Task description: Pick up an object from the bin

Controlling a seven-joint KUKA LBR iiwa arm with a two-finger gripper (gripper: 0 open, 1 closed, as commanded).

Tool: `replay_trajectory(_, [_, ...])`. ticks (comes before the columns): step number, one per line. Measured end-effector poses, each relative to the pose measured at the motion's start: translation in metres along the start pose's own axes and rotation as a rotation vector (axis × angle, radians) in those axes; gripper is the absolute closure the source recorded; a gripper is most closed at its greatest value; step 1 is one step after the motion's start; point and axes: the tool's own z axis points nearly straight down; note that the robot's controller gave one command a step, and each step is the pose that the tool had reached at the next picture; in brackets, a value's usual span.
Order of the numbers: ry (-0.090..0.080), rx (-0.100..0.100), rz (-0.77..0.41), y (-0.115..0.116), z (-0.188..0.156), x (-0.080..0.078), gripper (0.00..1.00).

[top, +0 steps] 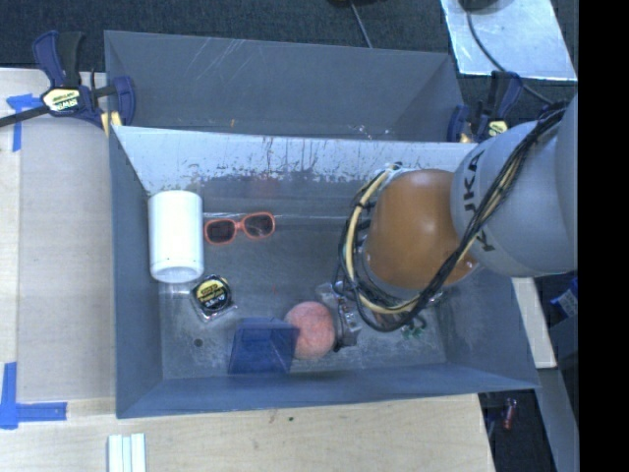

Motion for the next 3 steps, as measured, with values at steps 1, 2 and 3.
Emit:
replay_trajectory(1, [0.0,0.0,0.0,0.0,0.0,0.0,1.0])
replay_trajectory(2, [-0.005,0.001,-0.008,0.009,-0.004,-0.007,1.0])
replay_trajectory(3, [0.001,0.0,0.008,0.013,-0.115,-0.008,0.0])
